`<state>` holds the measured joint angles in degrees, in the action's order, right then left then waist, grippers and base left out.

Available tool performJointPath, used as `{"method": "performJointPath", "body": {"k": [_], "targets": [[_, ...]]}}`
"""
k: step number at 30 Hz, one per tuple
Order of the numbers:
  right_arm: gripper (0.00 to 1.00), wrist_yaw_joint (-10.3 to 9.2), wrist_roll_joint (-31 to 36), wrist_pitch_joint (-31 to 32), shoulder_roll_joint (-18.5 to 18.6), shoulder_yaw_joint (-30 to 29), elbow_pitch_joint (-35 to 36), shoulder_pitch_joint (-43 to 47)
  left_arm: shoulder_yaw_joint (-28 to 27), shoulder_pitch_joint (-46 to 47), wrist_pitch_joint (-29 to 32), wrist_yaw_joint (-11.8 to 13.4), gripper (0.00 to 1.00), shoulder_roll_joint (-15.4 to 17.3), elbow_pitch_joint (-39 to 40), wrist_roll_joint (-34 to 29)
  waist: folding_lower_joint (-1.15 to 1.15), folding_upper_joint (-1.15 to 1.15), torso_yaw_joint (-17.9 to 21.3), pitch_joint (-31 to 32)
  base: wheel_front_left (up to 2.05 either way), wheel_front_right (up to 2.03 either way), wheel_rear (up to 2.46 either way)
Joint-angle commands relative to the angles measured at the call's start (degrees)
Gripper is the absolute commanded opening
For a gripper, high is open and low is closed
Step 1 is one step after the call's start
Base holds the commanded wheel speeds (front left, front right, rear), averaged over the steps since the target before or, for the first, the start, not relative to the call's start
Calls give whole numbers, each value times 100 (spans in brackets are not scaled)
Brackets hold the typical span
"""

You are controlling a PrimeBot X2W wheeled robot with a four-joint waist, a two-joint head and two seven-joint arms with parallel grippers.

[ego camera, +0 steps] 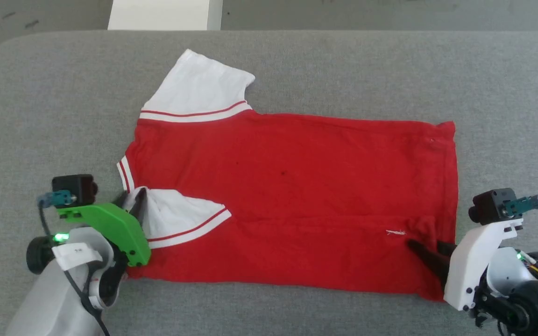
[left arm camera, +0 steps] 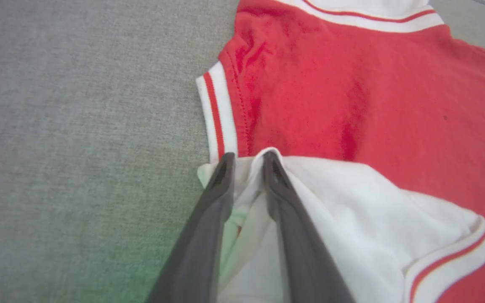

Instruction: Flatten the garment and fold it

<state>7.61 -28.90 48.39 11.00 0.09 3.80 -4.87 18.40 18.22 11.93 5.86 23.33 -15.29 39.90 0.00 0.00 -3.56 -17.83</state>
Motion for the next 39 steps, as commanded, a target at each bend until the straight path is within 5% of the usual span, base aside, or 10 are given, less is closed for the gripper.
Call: {"method": "performJointPath", "body": {"k": [1,7,17,26,27,28,29,39], "targets": [[100,-12,-39,-3,-62,-29,-33,113,-75,21,-80,38,100,20,-1,40,0,0,-45,231,0,0,0],[100,-12,-121,-109,-195,-399,453,479,-312,-443,130,441,100,350,623,63,0,0,-111,613,0,0,0],[100,-12,62,89,-485,-898,1341,996,31,-1716,1941,1300,100,736,2118,337,0,0,-85,769,0,0,0],[100,-12,238,293,-599,-812,1655,1139,254,-1454,1887,1261,100,549,1511,211,0,0,52,608,0,0,0],[100,-12,310,320,-571,-753,1677,1158,271,-1416,1876,1230,80,511,1406,229,0,0,76,587,0,0,0],[100,-12,388,340,-541,-696,1690,1179,244,-1387,1819,1202,23,456,1346,274,0,0,94,574,0,0,0],[100,-12,503,368,-503,-621,1695,1211,225,-1368,1771,1175,0,419,1273,307,0,0,114,563,0,0,0],[100,-12,1774,451,-530,-165,1292,1139,-245,-1623,1117,1266,0,283,1777,511,0,0,150,538,0,0,0]]}}
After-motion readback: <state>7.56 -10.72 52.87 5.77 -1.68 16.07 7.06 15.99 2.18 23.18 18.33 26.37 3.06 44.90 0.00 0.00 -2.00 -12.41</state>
